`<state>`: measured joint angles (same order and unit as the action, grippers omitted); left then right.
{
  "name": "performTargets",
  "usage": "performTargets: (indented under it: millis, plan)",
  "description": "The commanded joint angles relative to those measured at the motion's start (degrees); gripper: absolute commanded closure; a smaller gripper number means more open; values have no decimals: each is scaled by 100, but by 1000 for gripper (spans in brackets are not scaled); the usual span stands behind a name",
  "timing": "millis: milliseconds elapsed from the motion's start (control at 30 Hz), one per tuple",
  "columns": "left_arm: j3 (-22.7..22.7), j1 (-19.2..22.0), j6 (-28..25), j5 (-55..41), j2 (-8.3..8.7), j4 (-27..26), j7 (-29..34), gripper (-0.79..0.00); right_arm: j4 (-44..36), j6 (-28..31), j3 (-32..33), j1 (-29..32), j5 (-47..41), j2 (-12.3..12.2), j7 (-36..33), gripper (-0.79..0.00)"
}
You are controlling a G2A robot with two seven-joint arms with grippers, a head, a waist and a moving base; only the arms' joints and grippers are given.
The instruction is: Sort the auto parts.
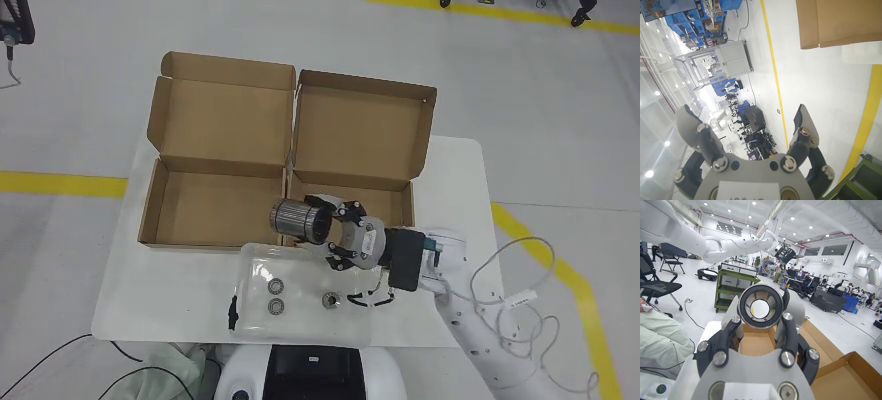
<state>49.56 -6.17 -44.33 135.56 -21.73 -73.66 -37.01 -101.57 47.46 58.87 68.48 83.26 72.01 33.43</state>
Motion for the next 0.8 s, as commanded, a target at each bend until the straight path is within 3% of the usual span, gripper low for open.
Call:
performTargets:
  millis: [0,233,433,600,767]
  plan:
    - [0,0,0,0,0,0,0,-785,75,-44,61,43,85,-18,271,0]
    - [0,0,0,0,0,0,0,-785,166,-193,189,219,276,-71,842,0]
    - [0,0,0,0,0,0,0,-785,211,-186,248,265,307,-108,791,0]
    - [0,0,0,0,0,0,0,-785,308,-334,364,295,-76,-121,-162,0]
    - [0,0,0,0,0,0,0,-785,138,-893,363,327,-580,-96,-1770,0]
